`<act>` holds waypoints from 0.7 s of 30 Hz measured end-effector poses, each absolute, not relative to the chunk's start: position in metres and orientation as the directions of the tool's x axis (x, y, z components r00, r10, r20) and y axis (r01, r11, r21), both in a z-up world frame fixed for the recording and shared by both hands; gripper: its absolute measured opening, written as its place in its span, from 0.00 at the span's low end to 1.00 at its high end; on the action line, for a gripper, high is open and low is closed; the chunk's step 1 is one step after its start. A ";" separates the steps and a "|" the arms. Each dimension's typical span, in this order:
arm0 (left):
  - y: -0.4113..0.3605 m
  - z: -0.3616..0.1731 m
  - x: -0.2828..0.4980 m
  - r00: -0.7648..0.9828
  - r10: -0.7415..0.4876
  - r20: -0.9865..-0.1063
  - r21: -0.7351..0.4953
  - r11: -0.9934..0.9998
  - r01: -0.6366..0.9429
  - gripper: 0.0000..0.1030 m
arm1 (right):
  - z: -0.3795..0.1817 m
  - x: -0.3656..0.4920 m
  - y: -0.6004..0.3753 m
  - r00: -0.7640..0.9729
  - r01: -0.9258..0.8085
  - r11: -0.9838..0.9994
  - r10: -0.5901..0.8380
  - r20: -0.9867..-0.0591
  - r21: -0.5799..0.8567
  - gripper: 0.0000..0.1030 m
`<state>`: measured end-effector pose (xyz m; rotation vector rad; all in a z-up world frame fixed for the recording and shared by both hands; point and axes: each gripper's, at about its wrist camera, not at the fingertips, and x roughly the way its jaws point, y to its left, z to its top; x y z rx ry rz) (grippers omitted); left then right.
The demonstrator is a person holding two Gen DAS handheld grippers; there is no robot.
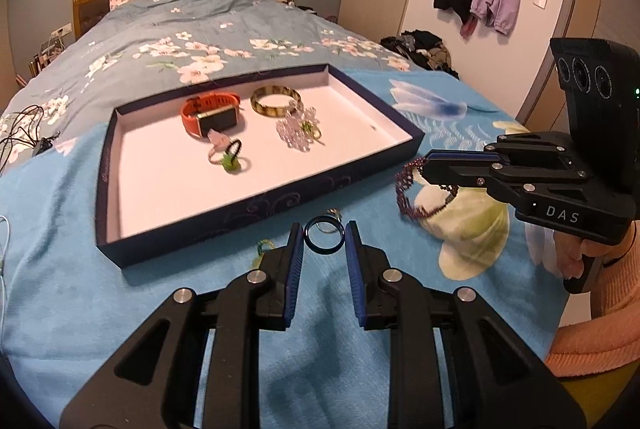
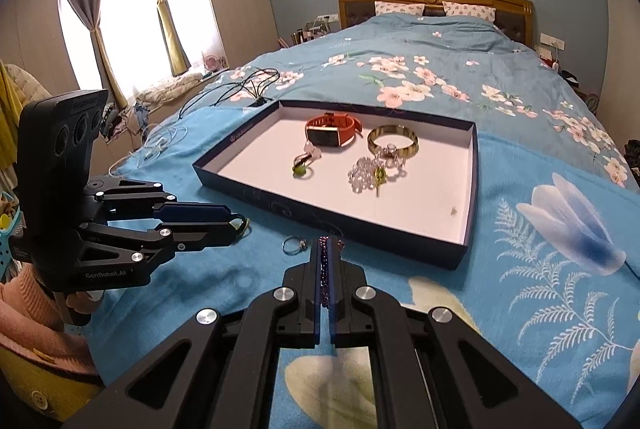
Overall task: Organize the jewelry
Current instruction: 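Carry the beaded bracelet and black ring into the tray box with both tools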
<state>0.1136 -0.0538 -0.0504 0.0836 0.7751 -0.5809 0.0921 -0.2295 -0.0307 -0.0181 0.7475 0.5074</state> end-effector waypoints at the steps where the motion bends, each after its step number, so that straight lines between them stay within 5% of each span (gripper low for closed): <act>1: -0.053 -0.049 0.114 0.570 -0.464 -0.678 -0.137 0.842 0.522 0.21 | -0.029 0.092 -0.230 0.620 -0.449 0.878 0.439 -0.651 0.164 0.01; 21: -0.043 -0.029 0.124 0.626 -0.449 -0.638 -0.125 0.862 0.492 0.21 | -0.005 0.102 -0.223 0.664 -0.466 0.873 0.453 -0.594 0.146 0.01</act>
